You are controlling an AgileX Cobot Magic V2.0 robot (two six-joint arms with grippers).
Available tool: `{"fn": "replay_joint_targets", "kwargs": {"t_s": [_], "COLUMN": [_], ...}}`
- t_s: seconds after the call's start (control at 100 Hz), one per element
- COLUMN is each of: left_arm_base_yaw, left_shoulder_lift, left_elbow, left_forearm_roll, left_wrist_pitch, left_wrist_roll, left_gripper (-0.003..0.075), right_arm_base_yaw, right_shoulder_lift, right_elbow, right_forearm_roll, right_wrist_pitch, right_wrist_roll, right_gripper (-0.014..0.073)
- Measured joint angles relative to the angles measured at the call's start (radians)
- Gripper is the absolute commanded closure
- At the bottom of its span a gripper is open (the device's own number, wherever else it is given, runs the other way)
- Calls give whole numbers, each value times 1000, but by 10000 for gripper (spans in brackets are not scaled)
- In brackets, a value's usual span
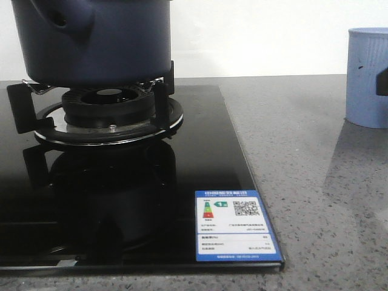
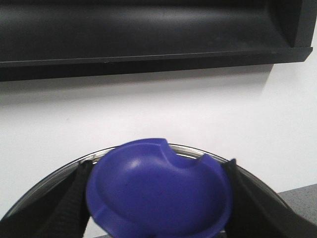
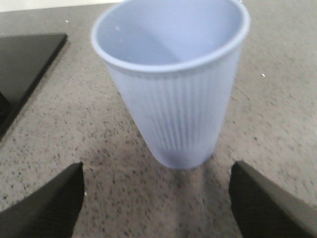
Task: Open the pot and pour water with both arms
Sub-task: 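Close the right gripper around the light blue ribbed cup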
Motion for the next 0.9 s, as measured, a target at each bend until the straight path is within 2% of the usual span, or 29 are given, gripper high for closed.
{"fn": "replay_joint_targets", "kwargs": {"t_s": [0.17,0.55,0.9], "left_arm_base_yaw": [0,0,0], "left_shoulder_lift": [0,0,0], "left_elbow": [0,0,0], "left_forearm_roll": [0,0,0], "left_wrist_pitch": [0,-4,-12], "left_wrist_roll": [0,0,0], "left_gripper": [327,327,327], "right_arm_base_yaw": [5,5,5], "right_shoulder_lift": [71,251,351], "right_elbow": [0,-82,-89], "right_forearm_roll": [0,0,15], "right_wrist_pitch": [-105,-180,-268], "right_wrist_roll": [0,-2,-2], "right_gripper": [48,48,48]}}
